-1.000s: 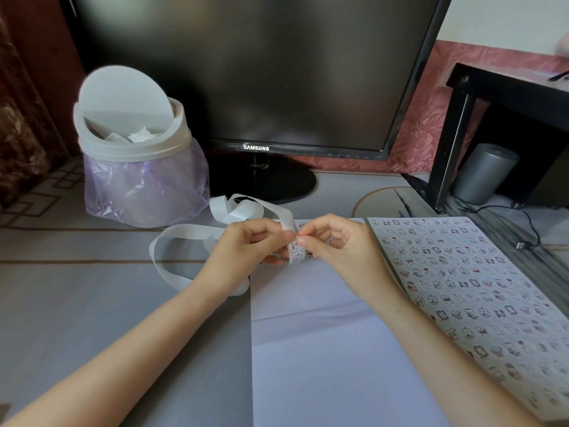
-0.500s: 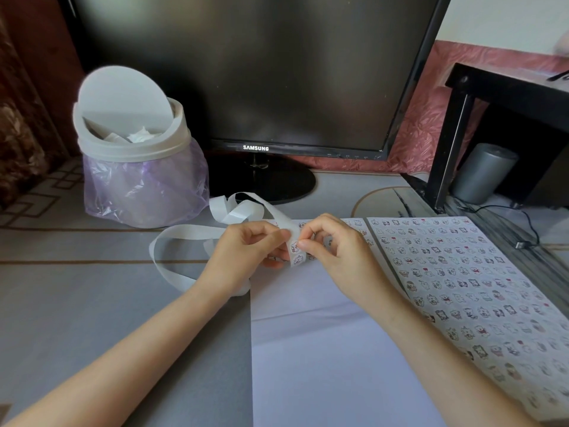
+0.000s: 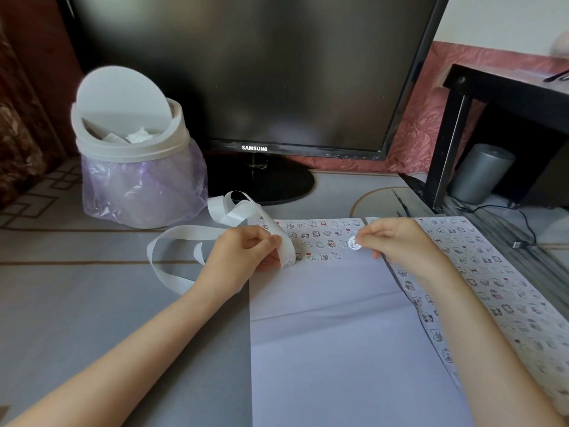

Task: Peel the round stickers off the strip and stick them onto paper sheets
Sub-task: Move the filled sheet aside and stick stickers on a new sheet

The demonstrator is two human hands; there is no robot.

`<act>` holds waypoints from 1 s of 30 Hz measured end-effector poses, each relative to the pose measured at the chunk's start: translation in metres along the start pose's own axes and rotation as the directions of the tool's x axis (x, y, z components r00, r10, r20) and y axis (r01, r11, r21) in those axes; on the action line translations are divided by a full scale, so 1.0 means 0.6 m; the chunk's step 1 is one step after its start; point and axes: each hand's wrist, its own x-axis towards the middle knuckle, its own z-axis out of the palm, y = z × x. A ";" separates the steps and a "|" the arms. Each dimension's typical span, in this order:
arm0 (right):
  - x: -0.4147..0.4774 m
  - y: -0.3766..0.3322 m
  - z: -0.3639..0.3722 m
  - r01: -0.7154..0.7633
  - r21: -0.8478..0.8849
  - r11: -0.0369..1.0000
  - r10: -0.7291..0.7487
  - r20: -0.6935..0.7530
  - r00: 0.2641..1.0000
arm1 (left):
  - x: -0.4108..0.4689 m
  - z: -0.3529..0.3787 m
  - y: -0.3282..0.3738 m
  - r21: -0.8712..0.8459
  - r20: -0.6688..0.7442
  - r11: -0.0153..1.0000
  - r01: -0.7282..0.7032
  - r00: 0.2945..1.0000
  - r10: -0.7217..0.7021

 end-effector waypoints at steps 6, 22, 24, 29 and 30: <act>0.004 0.007 0.004 -0.044 -0.004 0.999 0.044 0.015 0.999 | 0.001 -0.001 -0.001 0.013 0.013 1.000 -0.003 1.000 0.002; 0.018 0.024 0.022 -0.016 -0.045 0.999 0.016 -0.003 1.000 | 0.005 -0.003 -0.010 -0.002 0.039 1.000 -0.006 0.999 0.006; 0.019 0.027 0.023 -0.015 -0.042 0.999 0.014 -0.016 1.000 | 0.006 -0.003 -0.010 0.005 0.039 1.000 -0.009 0.999 0.009; 0.022 0.029 0.026 -0.010 -0.058 0.998 0.008 -0.029 1.000 | 0.006 -0.002 -0.011 0.016 0.037 1.000 -0.014 0.999 0.014; 0.022 0.030 0.026 -0.009 -0.066 0.998 0.007 -0.031 1.000 | 0.006 -0.002 -0.011 0.016 0.037 1.000 -0.017 0.999 0.016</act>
